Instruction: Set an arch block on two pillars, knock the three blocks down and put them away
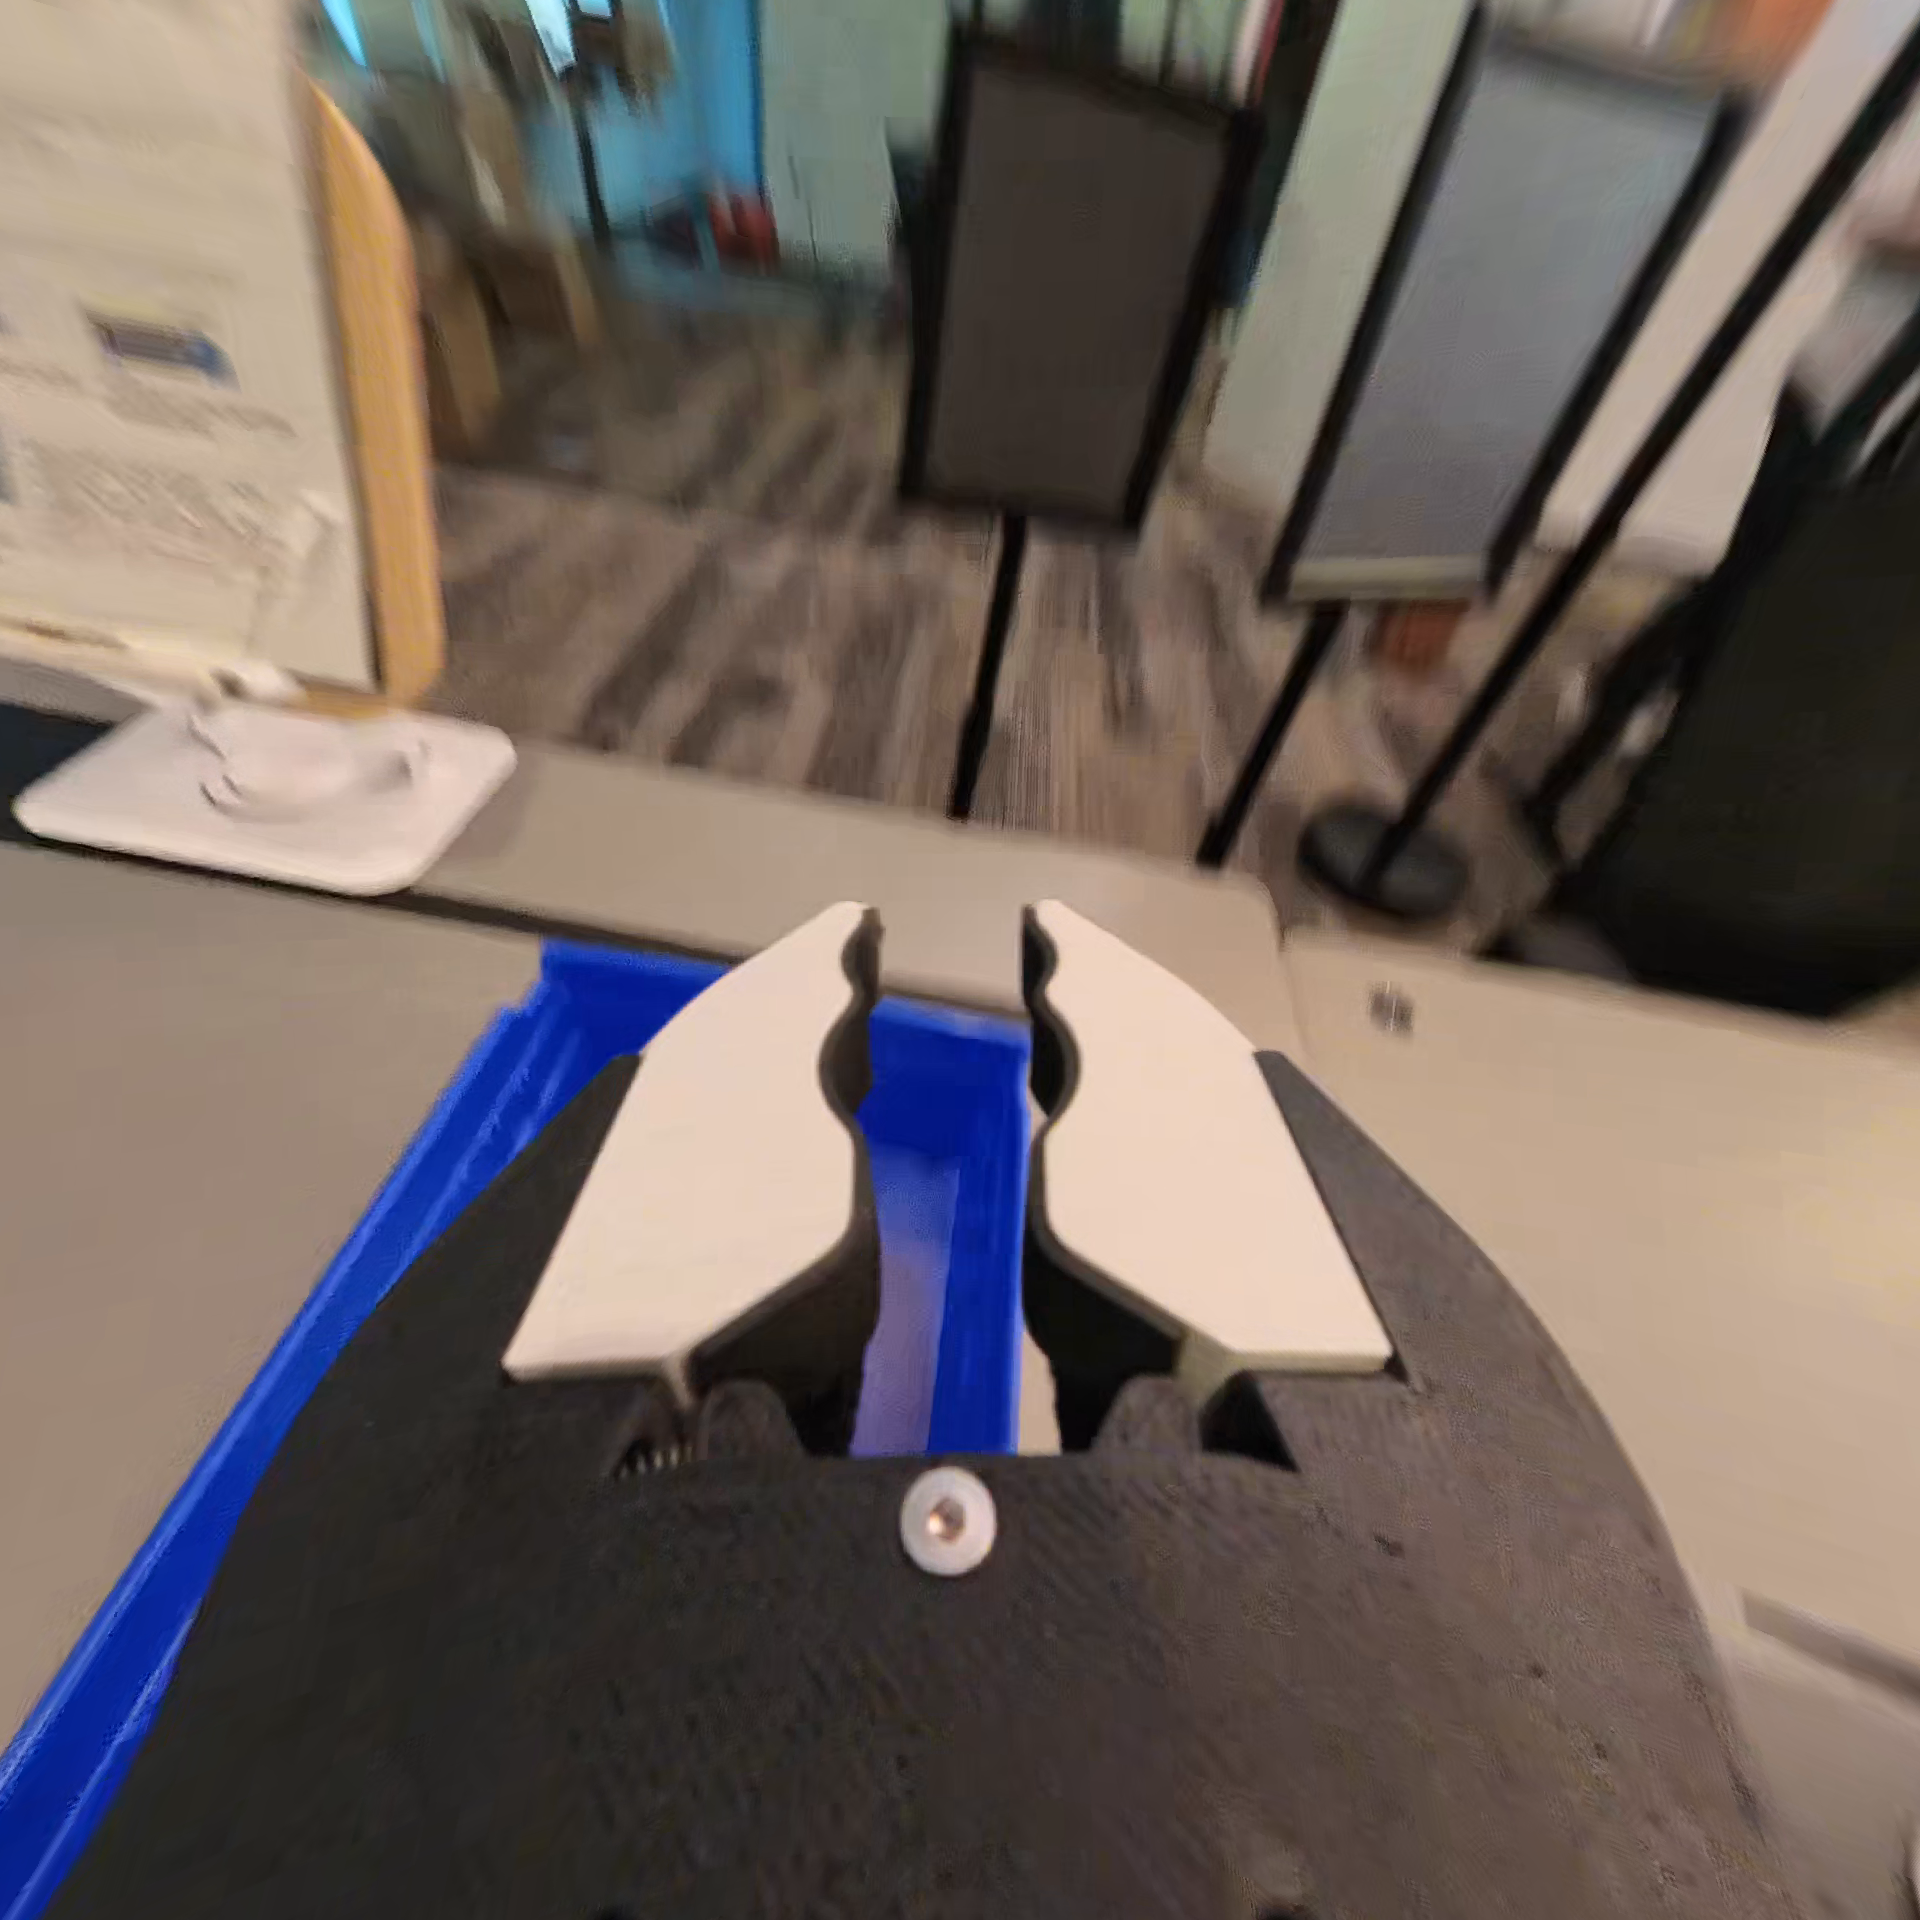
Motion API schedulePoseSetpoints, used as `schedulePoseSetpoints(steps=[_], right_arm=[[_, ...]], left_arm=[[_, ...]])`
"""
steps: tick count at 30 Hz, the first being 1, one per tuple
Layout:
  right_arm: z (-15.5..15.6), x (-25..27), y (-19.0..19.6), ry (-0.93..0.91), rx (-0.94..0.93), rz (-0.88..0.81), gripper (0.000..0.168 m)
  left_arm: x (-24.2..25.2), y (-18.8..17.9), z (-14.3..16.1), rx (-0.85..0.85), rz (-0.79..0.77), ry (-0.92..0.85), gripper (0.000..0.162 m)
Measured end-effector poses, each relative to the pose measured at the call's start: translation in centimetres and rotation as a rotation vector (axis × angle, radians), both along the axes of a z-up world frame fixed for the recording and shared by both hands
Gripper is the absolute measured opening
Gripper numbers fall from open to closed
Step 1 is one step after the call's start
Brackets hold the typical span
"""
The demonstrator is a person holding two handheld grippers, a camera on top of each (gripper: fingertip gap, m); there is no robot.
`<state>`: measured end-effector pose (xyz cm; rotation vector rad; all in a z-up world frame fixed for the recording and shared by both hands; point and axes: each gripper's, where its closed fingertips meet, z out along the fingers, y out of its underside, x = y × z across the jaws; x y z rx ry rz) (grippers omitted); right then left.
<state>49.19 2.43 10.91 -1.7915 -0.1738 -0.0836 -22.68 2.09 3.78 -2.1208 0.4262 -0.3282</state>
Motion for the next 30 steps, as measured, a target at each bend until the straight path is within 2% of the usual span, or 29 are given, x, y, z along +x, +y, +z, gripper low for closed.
schedulePoseSetpoints(steps=[1, 3, 4, 5, 8, 13, 19, 25, 27, 28, 30], right_arm=[[1.3, -1.2, -0.3, -0.041, 0.115, 0.045, 0.035], [2.9, -4.0, -1.0, -0.132, 0.304, 0.159, 0.042], [3.2, -5.1, -1.1, -0.132, 0.327, 0.200, 0.042], [2.8, -6.1, -1.0, -0.101, 0.299, 0.246, 0.042], [2.0, -9.1, -0.8, 0.027, 0.229, 0.403, 0.042], [0.5, -11.1, 0.1, 0.012, 0.178, 0.462, 0.044], [-1.8, -13.0, 1.2, -0.064, 0.090, 0.487, 0.045], [-4.2, -15.0, 2.1, -0.139, -0.001, 0.528, 0.046], [-4.8, -15.6, 2.3, -0.165, -0.021, 0.535, 0.046], [-5.0, -15.8, 2.4, -0.172, -0.024, 0.536, 0.046], [-5.4, -16.7, 2.4, -0.166, -0.034, 0.562, 0.045]], left_arm=[[0.9, -0.3, 0.8, 0.046, -0.048, -0.013, 0.047], [2.7, -1.2, 1.4, 0.095, -0.166, -0.035, 0.052], [3.4, -1.6, 1.0, 0.089, -0.219, -0.037, 0.055], [3.6, -1.8, 0.3, 0.069, -0.242, -0.014, 0.058], [2.8, -1.4, -3.5, -0.055, -0.235, 0.160, 0.052], [1.0, -1.0, -10.6, -0.319, -0.200, 0.493, 0.065], [1.1, 0.4, -13.0, -0.379, -0.174, 0.602, 0.067], [0.6, 0.7, -15.0, -0.445, -0.165, 0.663, 0.064], [1.0, 0.8, -15.5, -0.461, -0.177, 0.654, 0.054], [1.2, 0.7, -15.7, -0.473, -0.189, 0.653, 0.041], [1.0, 0.7, -15.5, -0.460, -0.196, 0.676, 0.037]])
